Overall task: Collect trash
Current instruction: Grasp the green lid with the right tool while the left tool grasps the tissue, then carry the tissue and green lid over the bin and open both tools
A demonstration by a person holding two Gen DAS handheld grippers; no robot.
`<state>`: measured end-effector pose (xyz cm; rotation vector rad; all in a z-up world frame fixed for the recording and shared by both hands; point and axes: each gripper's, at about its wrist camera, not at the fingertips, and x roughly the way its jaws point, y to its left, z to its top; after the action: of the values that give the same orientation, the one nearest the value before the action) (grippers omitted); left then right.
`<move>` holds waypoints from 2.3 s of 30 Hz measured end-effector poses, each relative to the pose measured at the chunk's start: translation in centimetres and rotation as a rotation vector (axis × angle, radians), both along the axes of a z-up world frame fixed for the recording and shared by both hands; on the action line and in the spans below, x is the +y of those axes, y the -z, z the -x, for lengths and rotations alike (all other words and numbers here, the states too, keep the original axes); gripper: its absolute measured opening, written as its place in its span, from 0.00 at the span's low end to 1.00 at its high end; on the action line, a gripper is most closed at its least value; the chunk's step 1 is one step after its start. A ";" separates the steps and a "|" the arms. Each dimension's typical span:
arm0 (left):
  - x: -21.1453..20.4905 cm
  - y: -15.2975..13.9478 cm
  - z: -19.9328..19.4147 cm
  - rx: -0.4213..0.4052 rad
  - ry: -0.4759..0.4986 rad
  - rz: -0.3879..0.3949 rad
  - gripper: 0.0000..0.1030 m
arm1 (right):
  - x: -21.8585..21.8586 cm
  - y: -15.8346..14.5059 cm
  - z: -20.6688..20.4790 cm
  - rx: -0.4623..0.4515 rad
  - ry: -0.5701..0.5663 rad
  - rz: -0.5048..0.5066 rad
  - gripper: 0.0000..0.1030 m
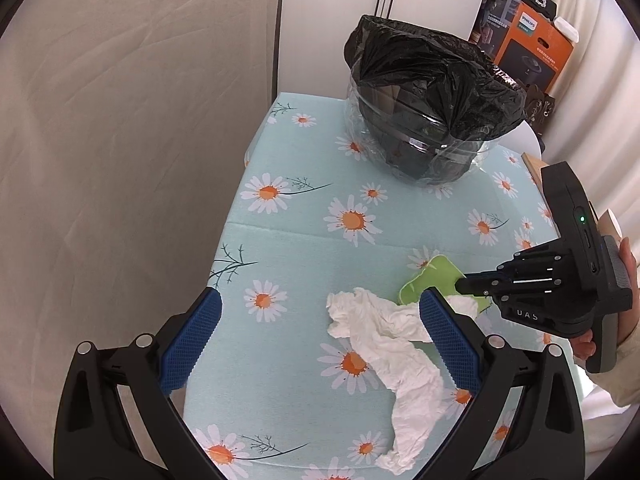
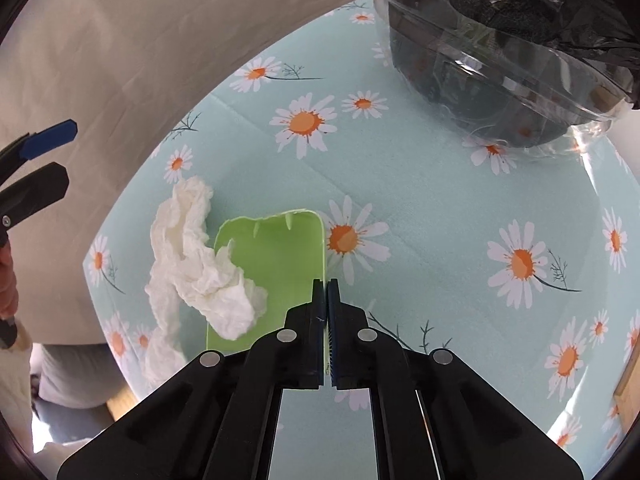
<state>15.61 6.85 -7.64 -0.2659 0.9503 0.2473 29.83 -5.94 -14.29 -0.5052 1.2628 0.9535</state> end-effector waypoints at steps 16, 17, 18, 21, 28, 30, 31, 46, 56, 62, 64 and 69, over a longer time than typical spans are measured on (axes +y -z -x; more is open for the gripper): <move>-6.5 6.7 -5.0 0.148 0.242 0.108 0.94 | -7.1 -1.6 -3.4 -0.053 0.184 0.030 0.02; -6.6 7.3 -5.3 0.160 0.237 0.117 0.94 | -7.5 -1.7 -3.4 -0.053 0.190 0.031 0.02; -6.7 7.8 -5.5 0.175 0.232 0.115 0.94 | -7.9 -1.9 -3.4 -0.059 0.192 0.034 0.02; -7.0 9.1 -6.2 0.202 0.241 0.121 0.94 | -8.7 -2.4 -3.0 -0.087 0.189 0.052 0.02; -8.5 10.3 -7.3 0.272 0.284 0.045 0.93 | -11.0 -2.0 -2.8 -0.082 0.224 0.069 0.02; -9.3 10.4 -8.0 0.310 0.311 -0.048 0.85 | -11.6 -2.0 -2.7 -0.088 0.227 0.074 0.02; -9.5 10.3 -8.3 0.316 0.332 -0.059 0.78 | -11.9 -2.1 -2.7 -0.090 0.230 0.074 0.02; -3.5 6.7 -7.7 0.403 0.163 -0.040 0.17 | -17.8 -3.3 -3.9 -0.069 0.369 -0.009 0.02; -2.4 0.0 -8.2 0.279 0.193 -0.261 0.18 | -19.9 -8.9 -6.6 -0.201 0.464 -0.104 0.02; -1.4 -5.3 -8.9 0.173 0.205 -0.341 0.18 | -19.7 -11.7 -7.1 -0.266 0.455 -0.105 0.02; -0.5 -7.4 -9.0 0.132 0.186 -0.349 0.18 | -19.6 -12.3 -7.5 -0.289 0.455 -0.094 0.02; 0.0 -12.1 -9.7 0.051 0.179 -0.381 0.18 | -19.0 -14.7 -8.7 -0.339 0.453 -0.124 0.03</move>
<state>25.27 6.87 4.47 0.1755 0.9511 0.2653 38.56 -24.97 0.42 -0.2522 0.9468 0.5318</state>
